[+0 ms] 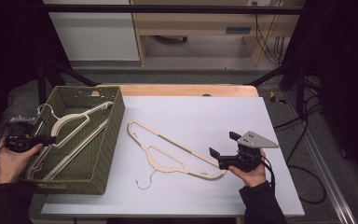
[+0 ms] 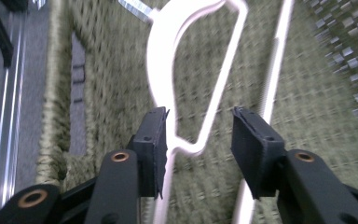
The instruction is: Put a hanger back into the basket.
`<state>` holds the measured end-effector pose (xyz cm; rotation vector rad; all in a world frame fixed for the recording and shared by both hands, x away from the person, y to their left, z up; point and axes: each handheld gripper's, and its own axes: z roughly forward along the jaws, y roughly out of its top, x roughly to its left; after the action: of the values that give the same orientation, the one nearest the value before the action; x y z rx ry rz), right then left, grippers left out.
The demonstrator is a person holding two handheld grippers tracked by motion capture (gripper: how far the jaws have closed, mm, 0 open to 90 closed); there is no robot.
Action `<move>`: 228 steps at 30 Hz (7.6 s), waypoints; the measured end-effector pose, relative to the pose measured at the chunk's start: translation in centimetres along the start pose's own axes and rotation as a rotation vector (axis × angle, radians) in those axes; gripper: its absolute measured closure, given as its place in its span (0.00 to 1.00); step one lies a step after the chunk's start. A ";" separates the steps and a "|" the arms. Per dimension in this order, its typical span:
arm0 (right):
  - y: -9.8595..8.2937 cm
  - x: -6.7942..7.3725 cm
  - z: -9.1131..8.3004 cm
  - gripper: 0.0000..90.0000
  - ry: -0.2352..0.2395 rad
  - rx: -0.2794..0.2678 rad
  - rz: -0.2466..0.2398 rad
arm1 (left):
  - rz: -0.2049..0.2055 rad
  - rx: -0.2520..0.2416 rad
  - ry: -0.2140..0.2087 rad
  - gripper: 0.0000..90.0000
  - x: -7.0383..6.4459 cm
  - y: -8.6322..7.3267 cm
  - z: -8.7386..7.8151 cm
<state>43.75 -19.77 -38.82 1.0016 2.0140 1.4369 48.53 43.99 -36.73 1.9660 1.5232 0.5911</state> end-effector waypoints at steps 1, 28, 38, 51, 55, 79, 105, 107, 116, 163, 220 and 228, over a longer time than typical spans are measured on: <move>0.0 0.0 0.0 0.08 0.000 -0.001 0.001 | -0.001 -0.032 -0.014 0.58 -0.4 0.1 -0.4; 0.0 0.0 -0.2 0.08 0.017 -0.023 0.012 | 0.208 -0.451 -0.376 0.15 -17.1 0.3 -3.9; -0.2 0.1 0.0 0.08 0.021 -0.018 0.011 | 0.261 -0.437 -0.402 0.15 -22.0 -0.6 -1.9; -0.4 0.6 0.4 0.08 0.033 -0.006 -0.004 | 0.324 -0.340 -0.423 0.19 -25.8 -2.1 1.3; -0.5 0.8 0.8 0.08 0.043 0.005 -0.012 | 0.324 -0.289 -0.414 0.21 -26.4 -2.9 2.9; -1.0 2.2 2.3 0.08 0.069 0.057 -0.039 | 0.345 -0.034 -0.391 0.60 -28.0 -5.4 8.9; -1.2 3.6 4.3 0.08 0.108 0.099 -0.057 | 0.299 0.018 -0.265 0.96 -30.2 -6.0 9.0; -1.3 3.9 4.7 0.08 0.116 0.108 -0.067 | 0.289 0.013 -0.262 0.98 -30.2 -6.0 9.0; -2.0 6.0 7.4 0.09 0.164 0.165 -0.106 | 0.257 0.019 -0.309 0.98 -29.6 -5.7 8.8; -4.6 11.3 13.2 0.78 0.317 0.333 -0.367 | 0.319 -0.123 -0.409 0.85 -27.9 -3.5 3.4; 1.5 6.7 4.6 0.96 0.456 0.171 -0.254 | 0.528 -0.237 -0.544 0.45 -28.8 0.8 2.4; 1.7 7.4 4.6 0.96 0.514 0.177 -0.261 | 0.563 -0.206 -0.557 0.67 -29.1 0.5 2.7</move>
<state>42.95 -10.97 -38.56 0.4259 2.5593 1.4959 43.37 15.27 -38.25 2.1501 0.5524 0.3491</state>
